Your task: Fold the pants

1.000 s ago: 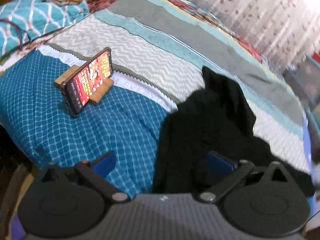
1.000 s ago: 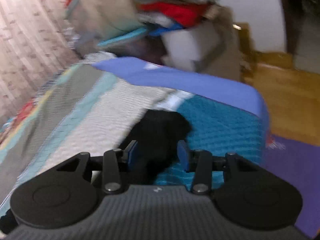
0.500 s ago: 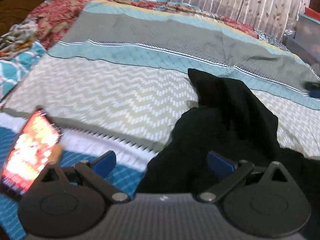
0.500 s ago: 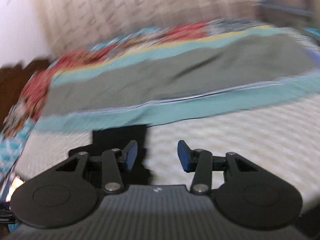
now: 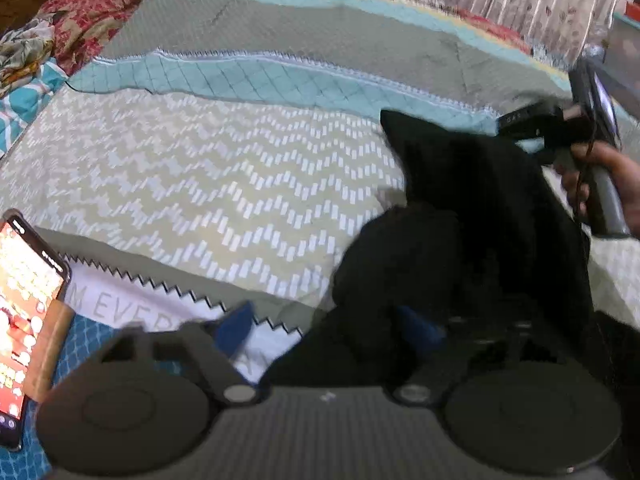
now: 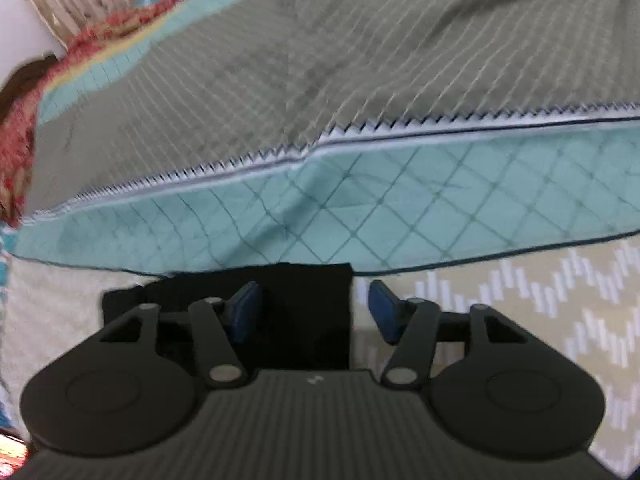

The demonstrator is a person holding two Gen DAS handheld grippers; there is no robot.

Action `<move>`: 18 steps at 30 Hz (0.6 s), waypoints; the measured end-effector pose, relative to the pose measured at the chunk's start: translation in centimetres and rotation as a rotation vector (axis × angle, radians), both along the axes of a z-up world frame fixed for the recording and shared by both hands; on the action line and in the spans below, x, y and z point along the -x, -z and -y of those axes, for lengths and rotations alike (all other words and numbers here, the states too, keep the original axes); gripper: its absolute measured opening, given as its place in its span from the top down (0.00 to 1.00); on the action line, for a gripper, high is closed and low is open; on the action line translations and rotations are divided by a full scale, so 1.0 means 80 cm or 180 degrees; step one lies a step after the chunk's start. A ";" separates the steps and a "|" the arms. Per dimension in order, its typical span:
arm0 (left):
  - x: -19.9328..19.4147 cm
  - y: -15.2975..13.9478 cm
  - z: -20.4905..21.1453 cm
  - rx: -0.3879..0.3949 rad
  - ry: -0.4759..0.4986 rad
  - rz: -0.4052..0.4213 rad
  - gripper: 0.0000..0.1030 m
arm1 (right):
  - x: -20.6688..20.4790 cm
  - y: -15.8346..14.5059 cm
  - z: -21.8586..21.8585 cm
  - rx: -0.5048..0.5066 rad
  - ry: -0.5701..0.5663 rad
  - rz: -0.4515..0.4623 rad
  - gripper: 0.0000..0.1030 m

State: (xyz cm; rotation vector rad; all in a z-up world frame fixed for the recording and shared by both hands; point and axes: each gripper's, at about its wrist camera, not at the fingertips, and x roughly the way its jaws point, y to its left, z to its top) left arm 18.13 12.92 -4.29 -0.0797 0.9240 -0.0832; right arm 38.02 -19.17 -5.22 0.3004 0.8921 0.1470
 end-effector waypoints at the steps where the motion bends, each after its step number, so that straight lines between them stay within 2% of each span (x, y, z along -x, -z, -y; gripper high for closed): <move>1: -0.001 0.001 0.001 0.0037 0.0031 -0.0042 0.61 | 0.003 -0.005 -0.001 -0.0110 -0.0061 0.0013 0.91; 2: -0.001 0.001 0.002 0.0054 0.0035 -0.0048 0.64 | 0.015 -0.018 0.002 -0.0181 -0.0023 0.0124 0.91; 4: 0.005 -0.006 0.005 0.0024 0.0042 0.0028 0.72 | 0.046 -0.061 0.022 -0.0206 0.0056 0.0523 0.91; 7: 0.019 -0.024 0.004 0.0080 0.0056 0.0151 0.75 | 0.106 -0.135 0.102 -0.0496 0.0470 0.0970 0.91; 8: 0.026 -0.030 0.002 0.0099 0.0042 0.0204 0.76 | 0.134 -0.159 0.133 -0.0508 0.0636 0.1149 0.91; 11: 0.041 -0.042 -0.007 0.0142 -0.0014 0.0273 0.76 | 0.238 -0.213 0.223 -0.0260 0.1185 0.1592 0.91; 13: 0.048 -0.041 -0.007 0.0154 0.0028 0.0255 0.76 | 0.298 -0.218 0.270 -0.0111 0.1529 0.1624 0.91; 15: 0.055 -0.038 -0.001 0.0116 0.0101 0.0226 0.71 | 0.351 -0.204 0.308 0.0006 0.1830 0.1443 0.90; 16: 0.059 -0.037 0.004 0.0107 0.0162 0.0221 0.64 | 0.376 -0.189 0.324 0.0055 0.1990 0.1279 0.84; 17: 0.063 -0.037 0.008 0.0084 0.0212 0.0204 0.41 | 0.396 -0.169 0.335 0.0123 0.2179 0.1097 0.75; 18: 0.068 -0.037 0.011 0.0050 0.0233 0.0199 0.30 | 0.413 -0.149 0.343 0.0211 0.2337 0.0900 0.64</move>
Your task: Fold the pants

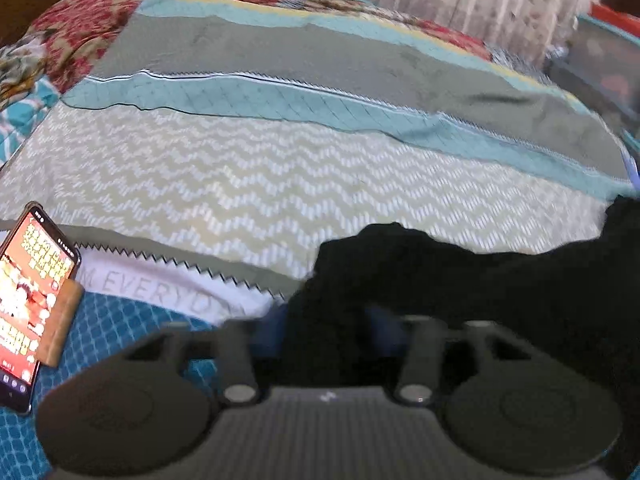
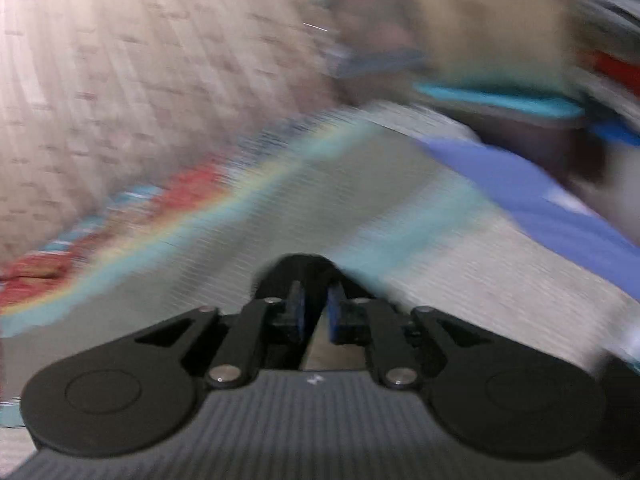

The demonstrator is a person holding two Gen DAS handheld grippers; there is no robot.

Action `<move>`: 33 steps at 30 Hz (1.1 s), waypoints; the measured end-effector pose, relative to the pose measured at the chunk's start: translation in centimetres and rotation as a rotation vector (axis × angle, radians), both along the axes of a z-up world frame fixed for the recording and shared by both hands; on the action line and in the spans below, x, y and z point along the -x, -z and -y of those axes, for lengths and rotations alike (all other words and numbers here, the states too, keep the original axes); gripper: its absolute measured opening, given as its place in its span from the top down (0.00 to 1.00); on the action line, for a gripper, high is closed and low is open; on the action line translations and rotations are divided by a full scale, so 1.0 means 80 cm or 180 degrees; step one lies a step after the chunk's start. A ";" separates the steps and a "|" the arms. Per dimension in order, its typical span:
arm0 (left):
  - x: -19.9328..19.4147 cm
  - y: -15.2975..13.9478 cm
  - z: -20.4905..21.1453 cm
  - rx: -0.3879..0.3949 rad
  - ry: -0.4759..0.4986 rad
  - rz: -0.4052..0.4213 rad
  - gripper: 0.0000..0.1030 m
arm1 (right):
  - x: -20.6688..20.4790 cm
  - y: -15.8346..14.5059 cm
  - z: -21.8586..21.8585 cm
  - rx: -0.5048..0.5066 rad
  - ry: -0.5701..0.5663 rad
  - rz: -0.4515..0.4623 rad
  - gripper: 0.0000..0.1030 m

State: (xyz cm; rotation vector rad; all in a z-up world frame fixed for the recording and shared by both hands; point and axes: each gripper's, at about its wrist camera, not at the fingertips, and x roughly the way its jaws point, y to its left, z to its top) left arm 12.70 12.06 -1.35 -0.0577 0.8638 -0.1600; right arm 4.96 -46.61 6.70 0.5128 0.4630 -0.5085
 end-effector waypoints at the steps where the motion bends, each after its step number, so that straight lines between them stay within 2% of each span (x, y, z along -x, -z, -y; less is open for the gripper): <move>1: 0.005 -0.001 -0.001 0.0001 -0.0002 0.0035 0.18 | 0.017 0.017 0.006 -0.0006 0.0149 -0.0155 0.42; 3: 0.013 -0.008 -0.014 0.0095 -0.0030 0.0080 0.17 | 0.048 0.048 0.007 -0.0067 0.0359 -0.0265 0.40; 5: 0.016 -0.015 -0.040 0.0231 -0.0166 0.0072 0.16 | 0.068 0.069 0.002 -0.0212 0.0405 -0.0264 0.40; 8: 0.013 -0.018 -0.080 0.0336 -0.0459 0.0010 0.17 | 0.076 0.067 -0.027 -0.0195 0.0262 -0.0149 0.42; 10: 0.009 -0.015 -0.101 0.0381 -0.0645 -0.0059 0.20 | 0.049 0.057 -0.069 -0.0100 -0.0216 -0.0092 0.42; 12: 0.008 -0.007 -0.113 0.0446 -0.0706 -0.0114 0.20 | 0.004 0.048 -0.129 -0.0048 -0.0928 -0.0143 0.42; 15: 0.012 0.008 -0.110 0.0508 -0.0636 -0.0196 0.18 | -0.081 0.048 -0.254 -0.0081 -0.2196 -0.0221 0.42; 18: 0.017 0.026 -0.095 0.0475 -0.0551 -0.0298 0.18 | -0.149 0.061 -0.380 -0.0297 -0.3095 -0.0306 0.42; 20: 0.022 0.034 -0.085 0.0496 -0.0453 -0.0352 0.18 | -0.185 0.077 -0.451 -0.0466 -0.3560 -0.0414 0.37; 22: 0.028 0.033 -0.077 0.0519 -0.0333 -0.0345 0.18 | -0.216 0.104 -0.515 -0.0450 -0.3807 -0.0750 0.30; 23: 0.032 0.033 -0.073 0.0525 -0.0285 -0.0329 0.18 | -0.232 0.125 -0.541 -0.0468 -0.3887 -0.1041 0.32; 24: 0.035 0.033 -0.070 0.0543 -0.0230 -0.0329 0.18 | -0.239 0.139 -0.554 -0.0521 -0.3923 -0.1266 0.34; 25: 0.038 0.034 -0.068 0.0564 -0.0166 -0.0343 0.18 | -0.240 0.150 -0.560 -0.0577 -0.3987 -0.1443 0.55; 26: 0.041 0.036 -0.064 0.0587 -0.0087 -0.0357 0.18 | -0.235 0.154 -0.562 -0.0627 -0.4172 -0.1526 0.83; 28: 0.049 0.042 -0.054 0.0560 0.0053 -0.0362 0.14 | -0.204 0.138 -0.549 -0.0529 -0.4362 -0.1397 0.84; 29: 0.054 0.046 -0.046 0.0465 0.0111 -0.0329 0.11 | -0.180 0.129 -0.536 -0.0457 -0.4454 -0.1368 0.84; 31: 0.063 0.052 -0.032 0.0338 0.0231 -0.0286 0.08 | -0.147 0.130 -0.501 -0.0409 -0.4451 -0.1465 0.84; 33: 0.072 0.052 -0.025 0.0281 0.0347 -0.0209 0.06 | -0.115 0.135 -0.472 -0.0242 -0.4280 -0.1637 0.80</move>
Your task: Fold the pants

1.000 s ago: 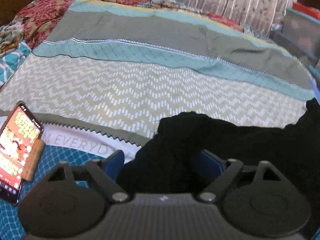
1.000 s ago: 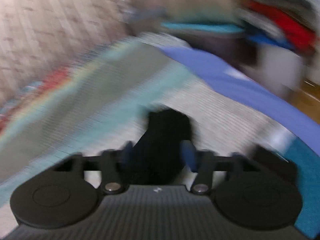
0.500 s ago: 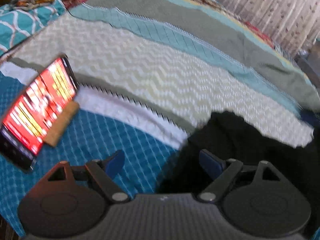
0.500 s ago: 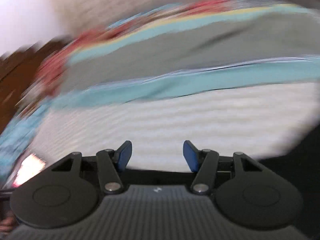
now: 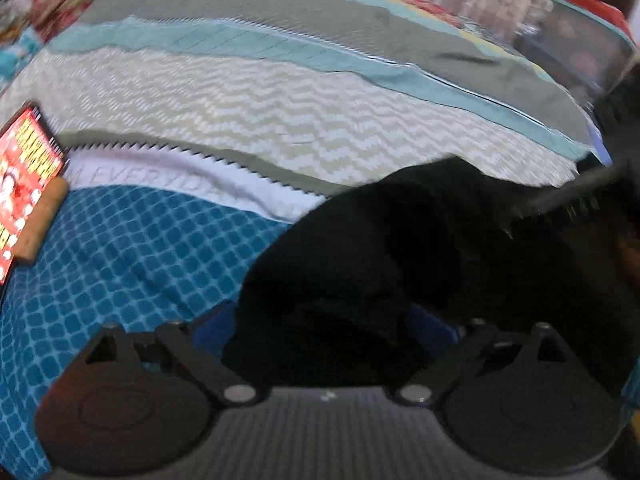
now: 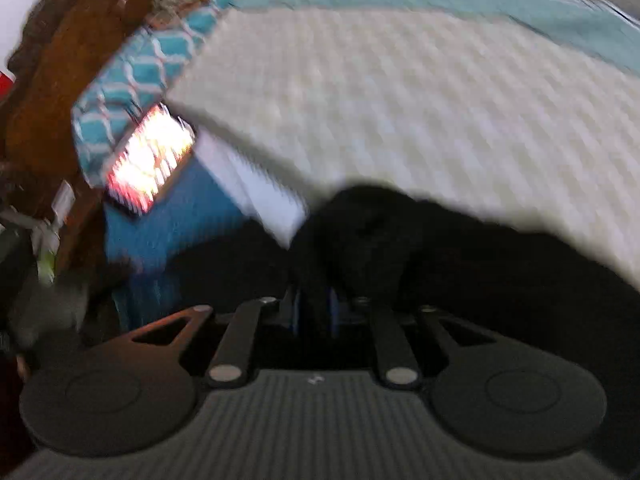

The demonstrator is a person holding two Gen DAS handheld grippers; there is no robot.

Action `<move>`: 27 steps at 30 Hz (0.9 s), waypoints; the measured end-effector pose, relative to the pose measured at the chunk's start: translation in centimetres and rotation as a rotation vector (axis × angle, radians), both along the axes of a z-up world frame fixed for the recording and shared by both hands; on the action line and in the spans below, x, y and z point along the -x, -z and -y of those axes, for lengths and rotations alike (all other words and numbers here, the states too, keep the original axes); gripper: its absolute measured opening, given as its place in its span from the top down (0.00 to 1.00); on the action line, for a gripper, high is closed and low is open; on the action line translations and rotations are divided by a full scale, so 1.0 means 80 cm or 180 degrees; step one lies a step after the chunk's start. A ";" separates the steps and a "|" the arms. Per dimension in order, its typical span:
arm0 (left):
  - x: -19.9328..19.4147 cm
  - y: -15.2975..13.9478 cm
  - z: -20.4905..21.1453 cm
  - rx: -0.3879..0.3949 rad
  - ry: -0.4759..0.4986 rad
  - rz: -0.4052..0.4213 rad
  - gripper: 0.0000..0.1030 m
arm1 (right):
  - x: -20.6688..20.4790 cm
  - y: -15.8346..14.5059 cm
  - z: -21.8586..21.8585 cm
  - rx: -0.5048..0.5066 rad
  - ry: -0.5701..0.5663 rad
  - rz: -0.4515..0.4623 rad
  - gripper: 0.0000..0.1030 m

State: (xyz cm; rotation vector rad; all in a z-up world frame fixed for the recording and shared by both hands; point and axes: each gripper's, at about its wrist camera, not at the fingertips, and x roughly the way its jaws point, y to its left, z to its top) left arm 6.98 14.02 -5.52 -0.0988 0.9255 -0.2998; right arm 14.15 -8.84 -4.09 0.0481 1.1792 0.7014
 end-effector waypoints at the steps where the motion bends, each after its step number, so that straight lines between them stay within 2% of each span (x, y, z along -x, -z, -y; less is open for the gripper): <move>1: 0.004 -0.001 0.005 -0.0024 0.0056 0.0044 0.05 | 0.014 -0.003 0.009 0.0087 0.0079 0.0029 0.80; 3: 0.011 -0.001 0.014 -0.0116 0.0115 0.0110 0.04 | 0.024 -0.012 0.018 0.0168 0.0287 0.0126 0.72; 6: 0.015 0.001 0.015 -0.0172 0.0095 0.0100 0.04 | 0.033 -0.053 0.003 0.0033 0.0422 0.0611 0.62; 8: 0.019 -0.001 0.014 -0.0138 0.0073 0.0099 0.04 | 0.037 -0.074 -0.017 -0.0182 0.0413 0.0814 0.34; 9: 0.022 -0.002 0.013 -0.0122 0.0064 0.0110 0.04 | 0.035 -0.079 -0.031 -0.0290 0.0372 0.0874 0.29; 11: 0.027 -0.003 0.012 -0.0102 0.0054 0.0118 0.04 | 0.032 -0.072 -0.066 -0.0280 0.0230 0.0879 0.25; 13: 0.033 -0.006 0.011 -0.0085 0.0051 0.0139 0.05 | 0.018 -0.051 -0.109 0.0030 0.0140 0.0828 0.24; 15: 0.040 -0.009 0.005 -0.0030 0.0054 0.0154 0.05 | 0.000 -0.011 -0.144 0.0403 -0.0055 0.0665 0.28; 16: 0.042 -0.010 -0.002 0.0035 0.0070 0.0146 0.05 | -0.008 0.005 -0.154 0.0685 -0.0174 0.0649 0.53; 17: 0.047 -0.011 -0.012 0.0115 0.0053 0.0137 0.05 | -0.018 0.016 -0.167 0.0999 -0.0257 0.0711 0.89; 18: 0.052 -0.011 -0.022 0.0169 0.0016 0.0132 0.04 | -0.029 0.012 -0.168 0.1000 -0.0191 0.0753 0.88; 20: 0.060 -0.007 -0.043 0.0307 -0.0096 0.0060 0.00 | -0.054 -0.025 -0.169 0.0645 0.0033 0.0823 0.89; 24: 0.053 0.008 -0.075 0.0723 -0.0260 -0.0174 0.01 | -0.098 -0.093 -0.205 0.0419 0.0175 0.1360 0.89; 25: 0.051 0.007 -0.078 0.0790 -0.0279 -0.0173 0.04 | -0.115 -0.101 -0.225 0.0424 0.0189 0.1457 0.89; 27: 0.045 0.005 -0.081 0.0907 -0.0276 -0.0154 0.23 | -0.140 -0.106 -0.249 0.0462 0.0201 0.1589 0.89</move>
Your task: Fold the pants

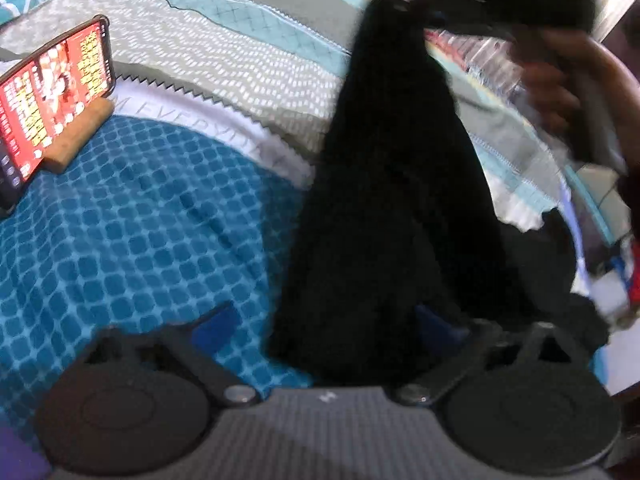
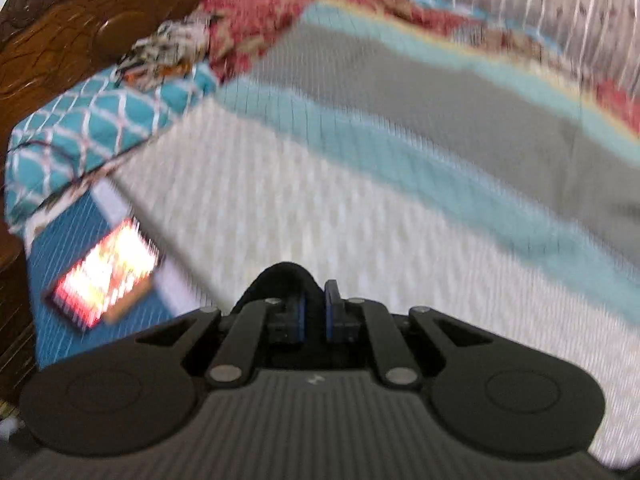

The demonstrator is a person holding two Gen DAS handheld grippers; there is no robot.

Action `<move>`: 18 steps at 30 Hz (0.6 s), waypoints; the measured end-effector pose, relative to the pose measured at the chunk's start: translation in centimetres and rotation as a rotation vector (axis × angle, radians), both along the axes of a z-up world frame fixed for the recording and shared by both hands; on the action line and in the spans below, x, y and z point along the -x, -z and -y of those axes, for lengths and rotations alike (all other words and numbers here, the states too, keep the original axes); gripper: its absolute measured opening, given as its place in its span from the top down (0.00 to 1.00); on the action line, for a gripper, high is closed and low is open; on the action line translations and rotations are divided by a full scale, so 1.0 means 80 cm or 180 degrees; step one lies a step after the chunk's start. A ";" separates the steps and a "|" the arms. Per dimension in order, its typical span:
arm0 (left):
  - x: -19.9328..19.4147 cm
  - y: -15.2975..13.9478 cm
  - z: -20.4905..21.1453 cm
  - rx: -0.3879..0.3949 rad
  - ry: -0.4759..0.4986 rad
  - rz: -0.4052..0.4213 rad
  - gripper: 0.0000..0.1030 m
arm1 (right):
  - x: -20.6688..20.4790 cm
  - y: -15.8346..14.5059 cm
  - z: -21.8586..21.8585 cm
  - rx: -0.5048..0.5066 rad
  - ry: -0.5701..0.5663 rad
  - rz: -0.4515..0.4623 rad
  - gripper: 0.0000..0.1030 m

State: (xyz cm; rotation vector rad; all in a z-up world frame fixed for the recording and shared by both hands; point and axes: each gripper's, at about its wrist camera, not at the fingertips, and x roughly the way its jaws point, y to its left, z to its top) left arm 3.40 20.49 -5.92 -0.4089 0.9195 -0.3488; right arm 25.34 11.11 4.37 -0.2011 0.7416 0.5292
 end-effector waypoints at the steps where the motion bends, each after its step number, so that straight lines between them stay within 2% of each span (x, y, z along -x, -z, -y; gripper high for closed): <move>1: -0.004 0.000 -0.001 0.0045 0.0008 -0.0015 0.39 | -0.013 0.003 -0.012 0.0005 0.0017 0.0020 0.89; 2: -0.009 0.001 -0.001 0.0038 -0.0011 -0.0049 0.57 | -0.031 0.009 -0.029 0.0025 0.0052 0.0032 0.88; 3: -0.015 0.005 0.000 0.0009 -0.0026 -0.0115 0.63 | -0.036 0.017 -0.034 0.0049 0.0086 0.0047 0.88; 5: -0.024 0.016 -0.005 0.0072 -0.0056 -0.0254 0.64 | -0.061 0.050 -0.050 0.0182 0.0091 -0.0022 0.85; 6: -0.026 0.019 -0.009 0.0128 -0.0072 -0.0305 0.61 | -0.065 0.057 -0.037 0.0340 0.0085 -0.0153 0.83; 7: -0.026 0.018 -0.013 0.0179 -0.0079 -0.0316 0.58 | -0.074 0.081 -0.039 0.0548 0.0142 -0.0293 0.69; 8: -0.025 0.016 -0.018 0.0214 -0.0088 -0.0304 0.46 | -0.076 0.099 -0.032 0.0735 0.0259 -0.0389 0.56; 9: -0.024 0.013 -0.023 0.0234 -0.0115 -0.0265 0.37 | -0.071 0.103 -0.020 0.0762 0.0280 -0.0398 0.55; 10: -0.025 0.009 -0.027 0.0253 -0.0146 -0.0231 0.17 | -0.063 0.101 -0.003 0.0644 0.0229 -0.0353 0.52; 11: -0.028 0.008 -0.031 0.0285 -0.0168 -0.0208 0.07 | -0.054 0.093 0.014 0.0520 0.0241 -0.0298 0.50; 12: -0.032 0.007 -0.033 0.0348 -0.0162 -0.0213 0.05 | -0.043 0.082 0.033 0.0417 0.0286 -0.0248 0.50; 15: -0.055 0.015 -0.032 0.0601 -0.0108 -0.0348 0.05 | 0.010 0.047 0.102 -0.0159 0.0265 -0.0122 0.49; 18: -0.073 0.027 -0.031 0.0830 -0.0134 -0.0477 0.09 | 0.074 0.041 0.153 -0.0512 0.0169 -0.0236 0.50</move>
